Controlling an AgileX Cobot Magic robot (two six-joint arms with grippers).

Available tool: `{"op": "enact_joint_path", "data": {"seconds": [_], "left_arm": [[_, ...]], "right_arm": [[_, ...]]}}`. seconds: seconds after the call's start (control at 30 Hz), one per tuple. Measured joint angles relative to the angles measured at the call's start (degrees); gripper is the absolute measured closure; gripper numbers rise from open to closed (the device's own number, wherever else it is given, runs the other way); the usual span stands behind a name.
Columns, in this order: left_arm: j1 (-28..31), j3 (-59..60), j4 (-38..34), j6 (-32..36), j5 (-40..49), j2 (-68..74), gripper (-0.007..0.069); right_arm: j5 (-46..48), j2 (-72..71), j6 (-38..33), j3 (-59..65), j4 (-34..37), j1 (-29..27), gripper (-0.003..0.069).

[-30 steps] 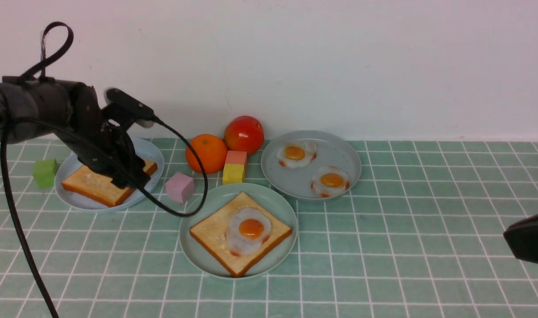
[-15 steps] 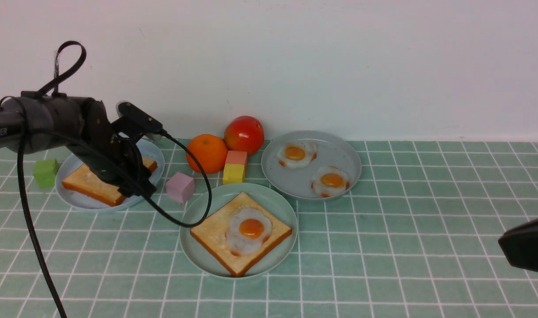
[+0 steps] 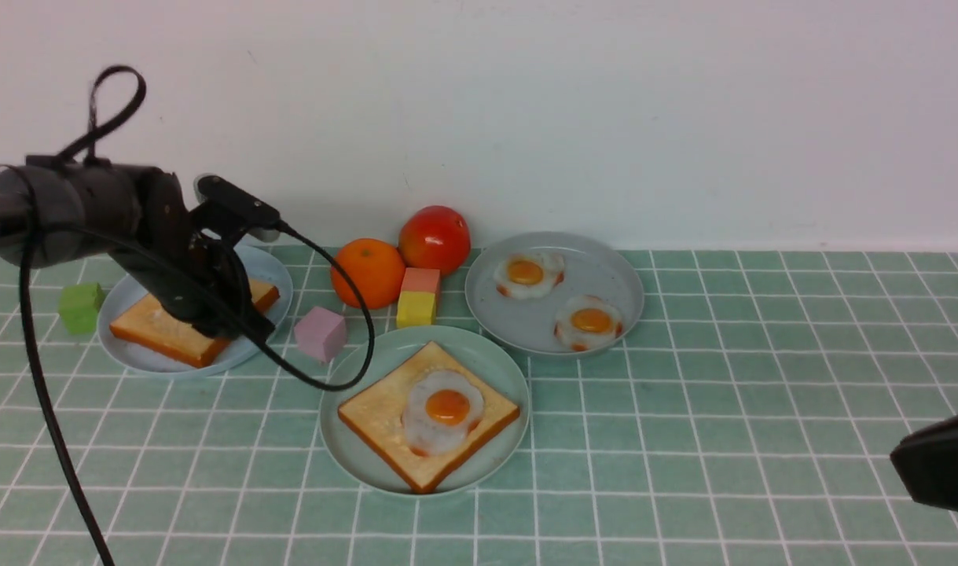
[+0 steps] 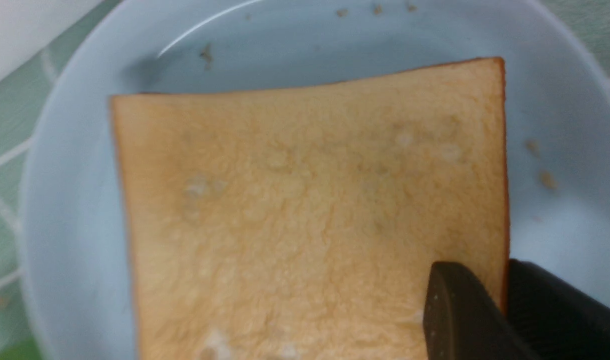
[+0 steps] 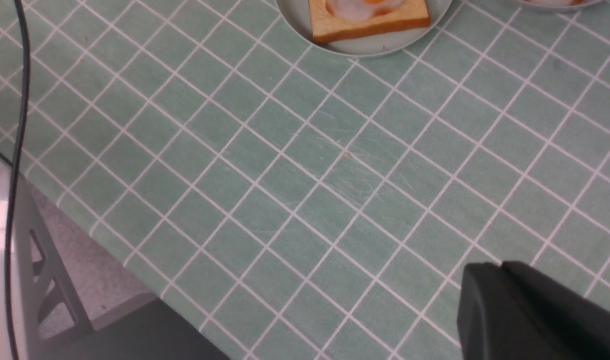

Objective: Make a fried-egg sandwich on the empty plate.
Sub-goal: Use the left arm to grab a slice of bread, then use the left arm to place a slice of bread on the fried egg in the middle

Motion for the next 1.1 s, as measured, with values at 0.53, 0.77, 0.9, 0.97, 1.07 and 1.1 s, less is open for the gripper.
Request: {"op": "enact_joint_path", "data": {"seconds": [0.53,0.77,0.9,0.97,1.07,1.1], "left_arm": [[-26.73,6.38,-1.21,-7.89,11.94,-15.13,0.0577],[-33.74,6.49,8.12,-15.31,8.67,-9.48,0.0577],[-34.71,6.71,10.24,-16.96,7.71,-7.90,0.0577],[-34.76,6.71,10.40,-18.09,7.37,-7.42,0.0578],[-34.76,6.74,10.63,-20.06,7.19,-7.36,0.0582],[-34.76,6.74,10.63,-20.64,7.14,-7.36,0.0585]], "right_arm": [[0.00,-7.42,-0.05,0.00,-0.33,0.00,0.0607],[0.52,-8.99,-0.05,0.00,1.64,0.00,0.0606],[1.08,-9.56,-0.05,0.00,3.11,0.00,0.0602],[1.13,-9.84,-0.05,0.00,3.24,0.00,0.0599],[1.49,-9.97,-0.05,0.00,3.30,0.00,0.0596],[1.62,-9.97,-0.05,0.00,3.30,0.00,0.0596]]}}
